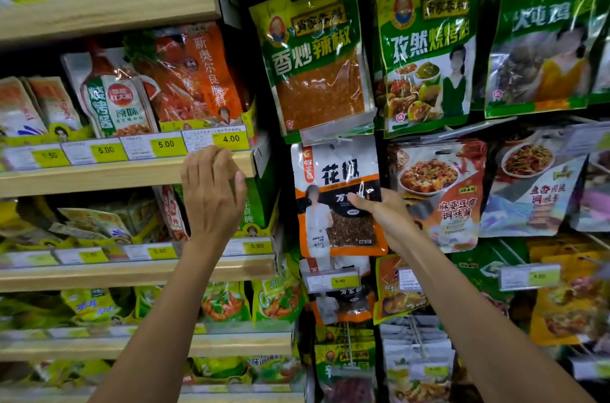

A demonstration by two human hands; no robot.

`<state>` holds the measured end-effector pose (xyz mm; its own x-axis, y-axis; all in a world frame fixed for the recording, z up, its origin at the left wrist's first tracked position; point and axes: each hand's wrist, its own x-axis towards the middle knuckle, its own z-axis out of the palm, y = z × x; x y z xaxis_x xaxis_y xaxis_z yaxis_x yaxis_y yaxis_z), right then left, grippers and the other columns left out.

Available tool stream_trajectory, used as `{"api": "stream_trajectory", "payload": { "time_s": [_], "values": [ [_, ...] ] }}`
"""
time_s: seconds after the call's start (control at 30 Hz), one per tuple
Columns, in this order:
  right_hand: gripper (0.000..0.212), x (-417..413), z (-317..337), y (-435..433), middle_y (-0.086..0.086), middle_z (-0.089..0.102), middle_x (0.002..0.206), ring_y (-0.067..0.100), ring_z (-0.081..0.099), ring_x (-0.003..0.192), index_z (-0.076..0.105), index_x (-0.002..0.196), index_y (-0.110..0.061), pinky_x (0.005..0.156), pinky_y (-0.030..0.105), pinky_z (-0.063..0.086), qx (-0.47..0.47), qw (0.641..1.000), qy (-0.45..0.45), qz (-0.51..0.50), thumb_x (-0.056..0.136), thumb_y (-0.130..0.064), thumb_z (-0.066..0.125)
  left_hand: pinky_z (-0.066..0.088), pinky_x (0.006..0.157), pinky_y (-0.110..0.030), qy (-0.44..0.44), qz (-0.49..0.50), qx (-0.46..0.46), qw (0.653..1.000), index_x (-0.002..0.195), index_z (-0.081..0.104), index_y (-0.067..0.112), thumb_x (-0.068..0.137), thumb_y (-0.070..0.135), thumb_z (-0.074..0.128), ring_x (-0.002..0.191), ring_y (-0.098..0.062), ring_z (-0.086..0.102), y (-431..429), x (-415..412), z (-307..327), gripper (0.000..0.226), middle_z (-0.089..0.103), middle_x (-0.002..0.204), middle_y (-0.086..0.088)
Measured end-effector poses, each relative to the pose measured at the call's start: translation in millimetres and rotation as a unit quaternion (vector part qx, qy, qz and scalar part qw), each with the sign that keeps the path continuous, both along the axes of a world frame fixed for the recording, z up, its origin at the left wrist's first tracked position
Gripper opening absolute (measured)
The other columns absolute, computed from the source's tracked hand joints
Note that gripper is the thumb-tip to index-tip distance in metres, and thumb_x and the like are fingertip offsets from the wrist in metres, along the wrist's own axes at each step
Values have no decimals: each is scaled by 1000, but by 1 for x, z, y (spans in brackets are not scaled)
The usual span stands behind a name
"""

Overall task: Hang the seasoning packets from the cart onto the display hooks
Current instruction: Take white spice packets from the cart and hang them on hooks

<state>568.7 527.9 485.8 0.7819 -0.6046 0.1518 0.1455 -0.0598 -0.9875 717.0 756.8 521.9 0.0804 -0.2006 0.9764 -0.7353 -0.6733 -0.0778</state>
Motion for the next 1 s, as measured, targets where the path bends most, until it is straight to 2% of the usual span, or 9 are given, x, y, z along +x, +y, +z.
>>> {"api": "stream_trajectory", "payload": {
  "time_s": [0.07, 0.23, 0.47, 0.6, 0.7, 0.8, 0.83, 0.9, 1.0],
  "values": [
    [27, 9, 1, -3, 3, 70, 111, 22, 62, 109, 66, 109, -10, 93, 35, 48, -5, 1000, 4, -22, 85, -20, 73, 36, 103, -52, 1, 1, 7, 1000, 116, 50, -2, 97, 18, 42, 111, -38, 45, 2, -1, 1, 29, 56, 114, -27],
    [41, 31, 1, -7, 13, 64, 123, 28, 57, 116, 61, 120, -2, 91, 34, 44, -21, 997, 8, -72, 84, -18, 74, 35, 105, -51, 9, 9, 26, 1000, 117, 52, -4, 97, 17, 44, 112, -38, 45, 5, -5, 3, 30, 55, 115, -26],
    [34, 17, -8, -2, 13, 68, 108, 28, 62, 105, 64, 110, -1, 80, 33, 48, -81, 988, 42, -125, 85, -23, 73, 37, 105, -51, 4, 24, 32, 999, 118, 54, -7, 95, 13, 49, 112, -41, 51, 10, -18, 5, 31, 57, 118, -27],
    [41, -25, -21, 11, 15, 61, 123, 27, 57, 116, 54, 125, 1, 92, 28, 46, -148, 973, 58, -169, 89, -13, 68, 38, 104, -49, -4, 7, 3, 1000, 117, 55, -8, 94, 8, 48, 112, -40, 50, 6, -42, -4, 29, 58, 117, -28],
    [36, -65, -39, 22, 10, 59, 126, 24, 55, 117, 51, 129, -4, 100, 35, 46, -174, 967, 70, -171, 95, -12, 59, 38, 101, -48, 9, -46, 1, 999, 115, 56, -9, 93, 5, 47, 111, -37, 48, -11, -75, -30, 27, 58, 115, -27],
    [31, -118, -74, 23, 1, 61, 120, 14, 57, 105, 54, 129, -12, 91, 17, 47, -164, 969, 81, -168, 99, -19, 54, 44, 96, -51, 83, -123, 33, 988, 111, 59, -9, 92, 6, 48, 109, -37, 51, -44, -124, -73, 27, 60, 112, -27],
    [28, -138, -87, 21, -2, 61, 116, 10, 55, 99, 55, 127, -15, 82, 7, 44, -151, 970, 89, -171, 100, -22, 53, 47, 93, -53, 120, -143, 53, 981, 110, 60, -8, 92, 9, 47, 106, -38, 54, -57, -144, -89, 29, 61, 110, -26],
    [26, -184, -114, 12, -3, 63, 109, 8, 57, 92, 58, 124, -18, 74, 8, 45, -118, 968, 117, -185, 100, -26, 50, 50, 88, -52, 244, -198, 98, 944, 107, 62, -5, 95, 16, 41, 100, -38, 60, -86, -188, -121, 32, 63, 106, -22],
    [21, -261, -153, -9, 9, 69, 97, 27, 66, 90, 64, 109, -13, 78, 39, 54, -52, 961, 143, -231, 100, -23, 48, 46, 85, -46, 486, -280, 132, 817, 106, 61, -3, 102, 17, 40, 99, -36, 57, -131, -261, -166, 29, 60, 103, -20]
  ]
}}
